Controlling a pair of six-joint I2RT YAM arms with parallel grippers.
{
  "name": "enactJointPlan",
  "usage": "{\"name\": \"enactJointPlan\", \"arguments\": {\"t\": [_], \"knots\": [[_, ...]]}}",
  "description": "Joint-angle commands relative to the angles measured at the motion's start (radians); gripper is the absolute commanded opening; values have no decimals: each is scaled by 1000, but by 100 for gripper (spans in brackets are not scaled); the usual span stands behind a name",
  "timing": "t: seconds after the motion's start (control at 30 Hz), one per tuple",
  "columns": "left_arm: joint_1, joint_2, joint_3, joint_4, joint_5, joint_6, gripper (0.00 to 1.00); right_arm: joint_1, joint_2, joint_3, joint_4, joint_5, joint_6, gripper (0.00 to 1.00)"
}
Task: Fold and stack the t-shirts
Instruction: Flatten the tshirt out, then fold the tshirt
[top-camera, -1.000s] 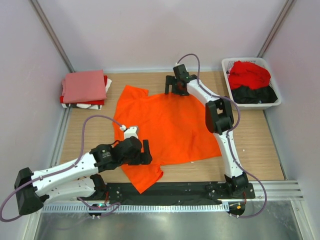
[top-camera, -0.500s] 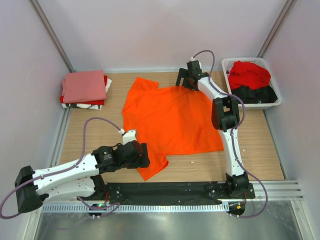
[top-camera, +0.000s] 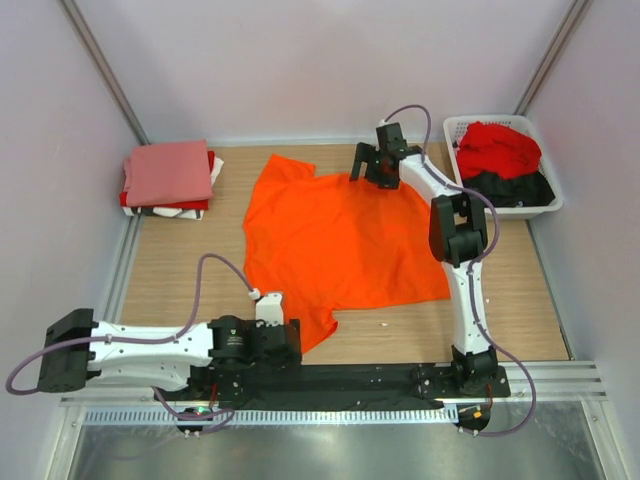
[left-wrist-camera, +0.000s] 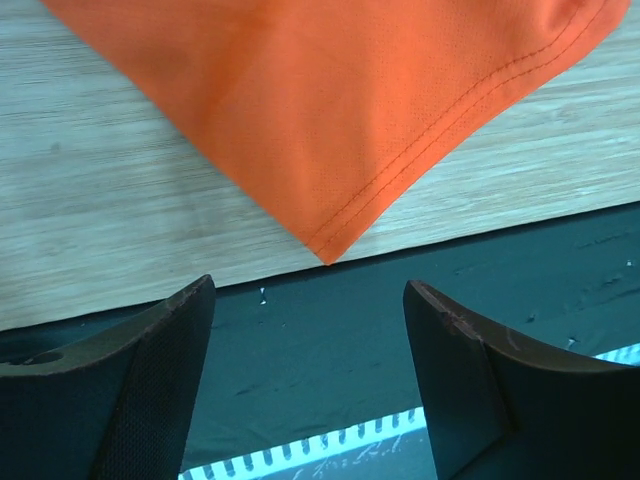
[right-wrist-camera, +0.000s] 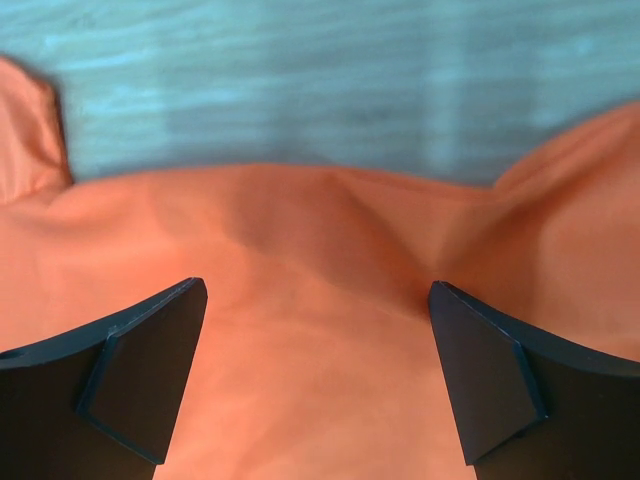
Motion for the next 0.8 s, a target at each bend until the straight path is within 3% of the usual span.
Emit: {"name": "enactJointPlan", "arguments": {"t": [0.0,0.27,0.47,0.67,0.77], "knots": [[-29,46,-11,100,-61,-75,76,8,-185,-65,-40,-29,-3,100],[-58,168,-25,148,-70,-95,69,-12,-557,-494,62,25,17,100],[-58,186,-92,272,-75,-96,60,-33,-730,-735,70,79,-1,100],[-58,249,-122,353,-58,-81,42,-220,-986,-1096,196,108,137,100],[-60,274,-115,364,-53,-67,23,-288,-1093,-1235,228,97,209,100]]}}
